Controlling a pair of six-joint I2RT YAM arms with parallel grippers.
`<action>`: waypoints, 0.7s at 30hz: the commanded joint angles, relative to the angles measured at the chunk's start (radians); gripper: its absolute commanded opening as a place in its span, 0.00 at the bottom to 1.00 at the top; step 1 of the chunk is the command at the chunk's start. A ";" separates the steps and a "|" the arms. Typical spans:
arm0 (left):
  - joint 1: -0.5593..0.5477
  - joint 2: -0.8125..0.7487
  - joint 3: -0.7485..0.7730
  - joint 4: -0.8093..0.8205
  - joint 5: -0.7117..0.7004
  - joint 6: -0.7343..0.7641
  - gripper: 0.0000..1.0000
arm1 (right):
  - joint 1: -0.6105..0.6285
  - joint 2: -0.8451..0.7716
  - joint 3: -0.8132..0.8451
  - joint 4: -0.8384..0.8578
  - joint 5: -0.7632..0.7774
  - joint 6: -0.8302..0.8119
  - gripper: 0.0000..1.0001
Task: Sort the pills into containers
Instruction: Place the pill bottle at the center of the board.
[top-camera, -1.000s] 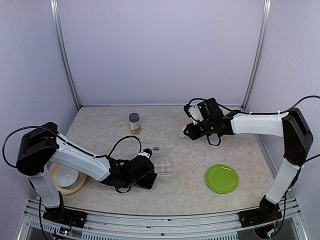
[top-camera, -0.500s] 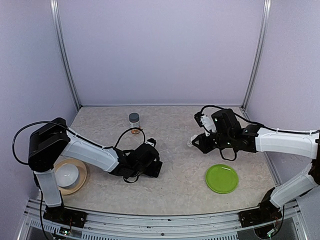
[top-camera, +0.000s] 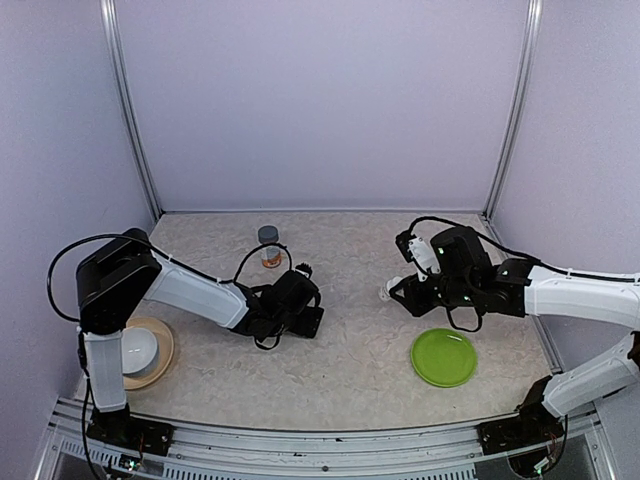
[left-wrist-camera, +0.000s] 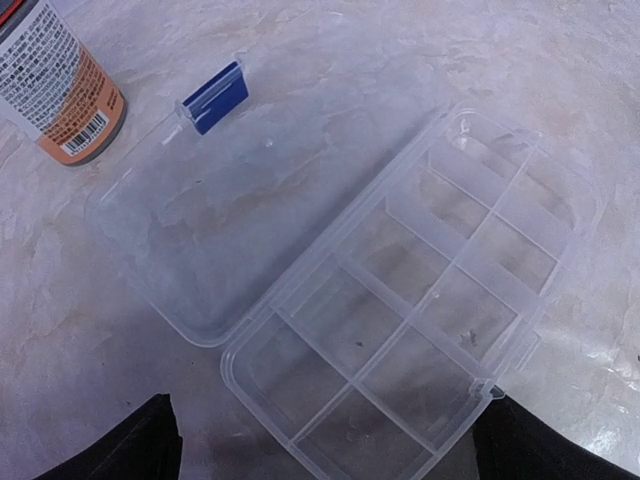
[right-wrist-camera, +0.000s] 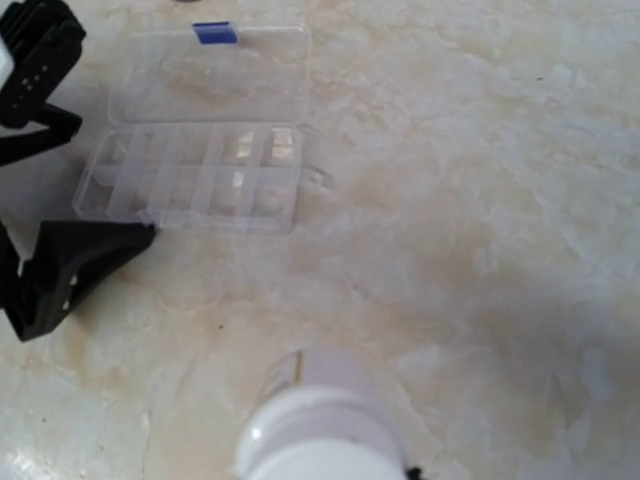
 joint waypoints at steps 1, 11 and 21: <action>0.021 -0.028 -0.024 -0.004 -0.028 0.014 0.99 | 0.015 -0.010 0.001 -0.005 0.014 0.008 0.22; 0.064 -0.064 -0.092 -0.002 -0.052 -0.001 0.99 | 0.024 0.013 0.010 0.013 0.001 0.007 0.22; 0.073 -0.117 -0.120 0.006 -0.046 0.006 0.99 | 0.044 0.058 0.011 -0.002 -0.041 -0.023 0.25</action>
